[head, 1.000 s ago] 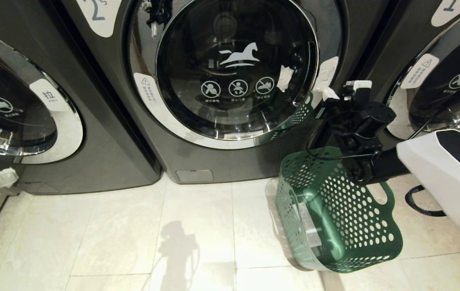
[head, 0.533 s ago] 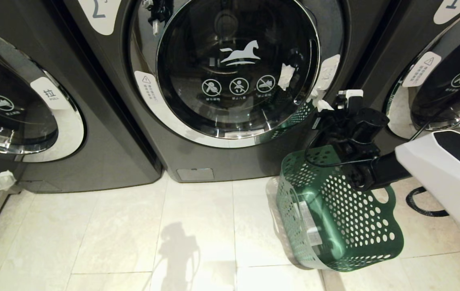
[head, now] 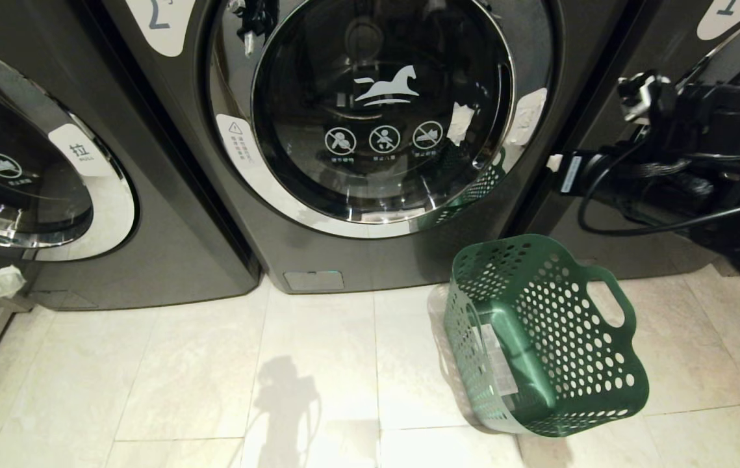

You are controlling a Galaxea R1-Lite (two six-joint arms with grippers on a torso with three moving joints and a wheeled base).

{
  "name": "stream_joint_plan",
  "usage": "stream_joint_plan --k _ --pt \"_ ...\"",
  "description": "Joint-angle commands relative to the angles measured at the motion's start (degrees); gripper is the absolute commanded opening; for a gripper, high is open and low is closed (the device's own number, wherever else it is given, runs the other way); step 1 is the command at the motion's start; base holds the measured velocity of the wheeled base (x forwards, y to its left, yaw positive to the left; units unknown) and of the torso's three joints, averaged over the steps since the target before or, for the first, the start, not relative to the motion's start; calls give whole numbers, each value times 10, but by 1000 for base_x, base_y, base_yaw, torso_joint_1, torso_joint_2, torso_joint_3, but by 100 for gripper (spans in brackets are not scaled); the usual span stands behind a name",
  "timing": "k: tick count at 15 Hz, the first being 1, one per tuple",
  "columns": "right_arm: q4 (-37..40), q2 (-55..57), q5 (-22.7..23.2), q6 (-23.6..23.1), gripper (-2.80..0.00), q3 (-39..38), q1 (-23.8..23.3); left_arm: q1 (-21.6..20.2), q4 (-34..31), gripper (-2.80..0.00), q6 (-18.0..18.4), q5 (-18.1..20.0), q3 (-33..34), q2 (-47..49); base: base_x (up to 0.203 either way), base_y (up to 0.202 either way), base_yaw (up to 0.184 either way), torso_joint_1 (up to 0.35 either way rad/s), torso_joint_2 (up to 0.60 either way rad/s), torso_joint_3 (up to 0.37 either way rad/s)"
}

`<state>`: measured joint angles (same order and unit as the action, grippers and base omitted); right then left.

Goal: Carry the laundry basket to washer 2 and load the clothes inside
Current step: Press the washing machine switch

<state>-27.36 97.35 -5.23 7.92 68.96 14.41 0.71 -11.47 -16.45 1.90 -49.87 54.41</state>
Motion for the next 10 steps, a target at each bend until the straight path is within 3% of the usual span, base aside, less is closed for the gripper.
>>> stream_joint_plan --k 1,3,5,7,10 --pt "220 -189 -3 5 -280 -34 11 0 18 -280 0 0 11 -1 0 0 0 0 0 0" --pt "278 -300 -12 -5 -280 -115 1 0 44 -280 4 -2 27 -19 0 0 0 0 0 0" --pt "284 -398 -18 -41 -280 -227 -70 0 44 -280 13 -20 42 -39 0 0 0 0 0 0" --pt "271 -500 -20 -69 -280 -324 -134 0 46 -280 47 -41 79 -77 0 0 0 0 0 0" --pt "276 -658 -12 -88 -280 -467 -165 1 45 -280 119 -43 200 -191 0 0 0 0 0 0"
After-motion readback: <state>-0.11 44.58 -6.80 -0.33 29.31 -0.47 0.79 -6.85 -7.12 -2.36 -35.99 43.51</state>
